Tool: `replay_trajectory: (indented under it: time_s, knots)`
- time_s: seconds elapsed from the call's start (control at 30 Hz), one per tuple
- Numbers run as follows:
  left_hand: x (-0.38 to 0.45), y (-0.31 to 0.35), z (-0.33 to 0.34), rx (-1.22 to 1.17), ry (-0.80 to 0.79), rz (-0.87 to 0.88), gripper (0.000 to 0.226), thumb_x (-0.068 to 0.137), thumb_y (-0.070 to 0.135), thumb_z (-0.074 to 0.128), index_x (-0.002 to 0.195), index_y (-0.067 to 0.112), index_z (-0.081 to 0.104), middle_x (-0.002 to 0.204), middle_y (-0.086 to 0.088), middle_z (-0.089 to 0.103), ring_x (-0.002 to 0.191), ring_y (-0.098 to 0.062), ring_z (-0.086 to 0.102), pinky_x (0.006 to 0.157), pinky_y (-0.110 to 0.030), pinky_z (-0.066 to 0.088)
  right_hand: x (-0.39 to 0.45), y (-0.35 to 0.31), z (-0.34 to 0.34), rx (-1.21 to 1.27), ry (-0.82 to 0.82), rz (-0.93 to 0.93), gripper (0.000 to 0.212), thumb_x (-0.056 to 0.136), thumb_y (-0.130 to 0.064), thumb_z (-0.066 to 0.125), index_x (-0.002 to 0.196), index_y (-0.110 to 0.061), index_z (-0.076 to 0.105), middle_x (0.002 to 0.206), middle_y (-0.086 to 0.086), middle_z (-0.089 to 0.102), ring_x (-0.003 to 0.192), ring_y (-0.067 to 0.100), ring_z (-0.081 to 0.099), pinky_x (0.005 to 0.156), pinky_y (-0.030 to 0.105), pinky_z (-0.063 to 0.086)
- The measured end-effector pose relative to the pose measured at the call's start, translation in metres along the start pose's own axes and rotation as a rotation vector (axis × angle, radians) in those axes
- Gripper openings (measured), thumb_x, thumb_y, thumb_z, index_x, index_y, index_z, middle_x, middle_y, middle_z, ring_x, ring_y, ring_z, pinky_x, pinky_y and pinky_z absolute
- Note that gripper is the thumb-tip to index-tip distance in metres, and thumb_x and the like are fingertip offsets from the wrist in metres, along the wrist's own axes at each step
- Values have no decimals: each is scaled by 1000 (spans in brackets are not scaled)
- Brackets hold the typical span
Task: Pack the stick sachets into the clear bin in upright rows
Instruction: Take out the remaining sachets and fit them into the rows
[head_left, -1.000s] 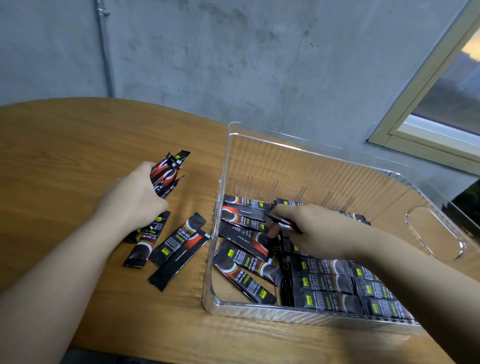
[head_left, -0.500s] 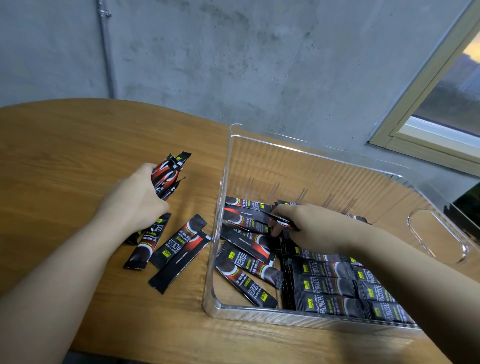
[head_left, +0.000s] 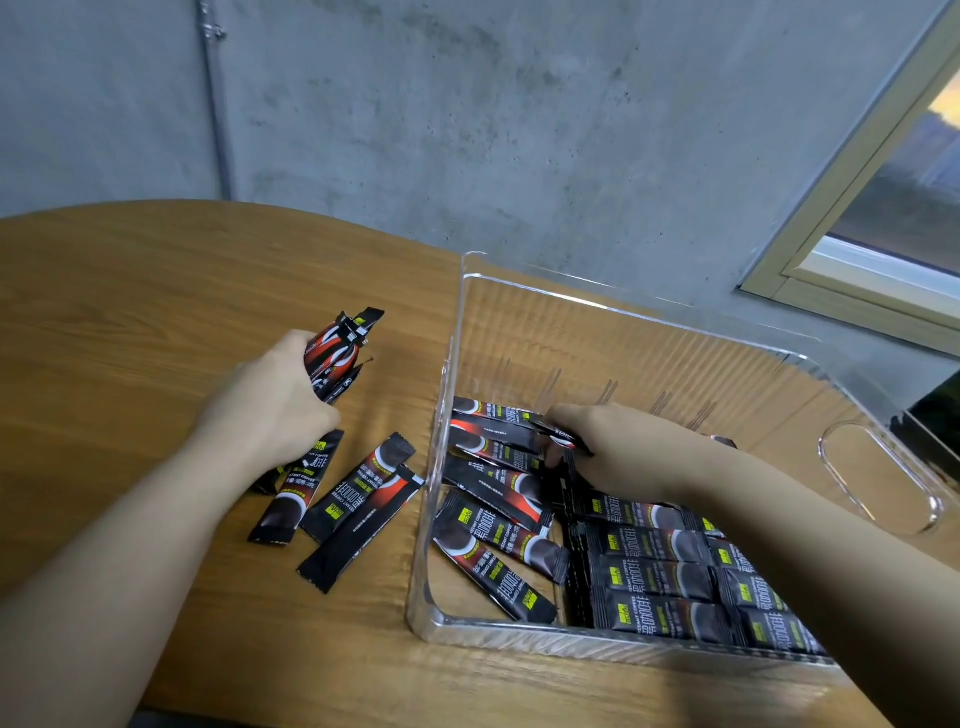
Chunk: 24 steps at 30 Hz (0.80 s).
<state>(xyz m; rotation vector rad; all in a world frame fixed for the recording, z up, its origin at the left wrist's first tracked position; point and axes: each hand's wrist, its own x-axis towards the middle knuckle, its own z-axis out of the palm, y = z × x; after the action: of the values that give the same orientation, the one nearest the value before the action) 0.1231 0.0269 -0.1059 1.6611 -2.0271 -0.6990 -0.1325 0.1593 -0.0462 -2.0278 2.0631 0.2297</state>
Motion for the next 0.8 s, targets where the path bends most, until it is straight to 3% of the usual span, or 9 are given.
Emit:
replay_trajectory:
  time_s: [0.27,0.43,0.5,0.57,0.67,0.8]
  knots:
    - [-1,1,-1,5,-9,-6,74,71,15,73,135,27,37,95,-3,61,86,-30,60,79,-41,53,7,-2,5,-119,-19,8,15,88,-16,44,103,-19,48,101,5,64,93,31,58,77,44,50]
    - [-2,2,-2,11,-8,-7,73,73,15,72,135,28,37,92,0,60,85,-29,60,79,-41,53,8,1,-3,44,103,5,31,85,-6,43,110,-21,50,102,5,64,92,27,57,73,34,44]
    - [-2,2,-1,11,-9,-9,73,73,15,72,136,28,37,93,0,59,86,-29,60,80,-41,53,12,5,-5,101,129,32,33,86,-7,45,116,-21,51,106,3,66,95,26,59,78,35,47]
    - [-2,2,-1,7,-11,-12,74,72,15,72,136,29,37,92,0,59,86,-29,60,80,-41,53,17,7,-5,142,123,45,33,87,-9,47,117,-23,52,111,1,67,99,26,60,84,38,48]
    - [-1,1,-1,3,-2,-12,73,70,15,72,134,29,38,92,0,60,86,-29,59,80,-41,52,20,8,-2,149,70,50,30,84,-4,43,109,-18,54,103,-3,66,95,22,59,81,32,47]
    - [0,1,-1,-10,-24,-22,75,71,16,73,135,30,36,92,1,60,86,-28,61,80,-42,53,24,12,1,97,35,62,33,81,-3,41,107,-18,53,103,-3,68,97,22,61,84,40,51]
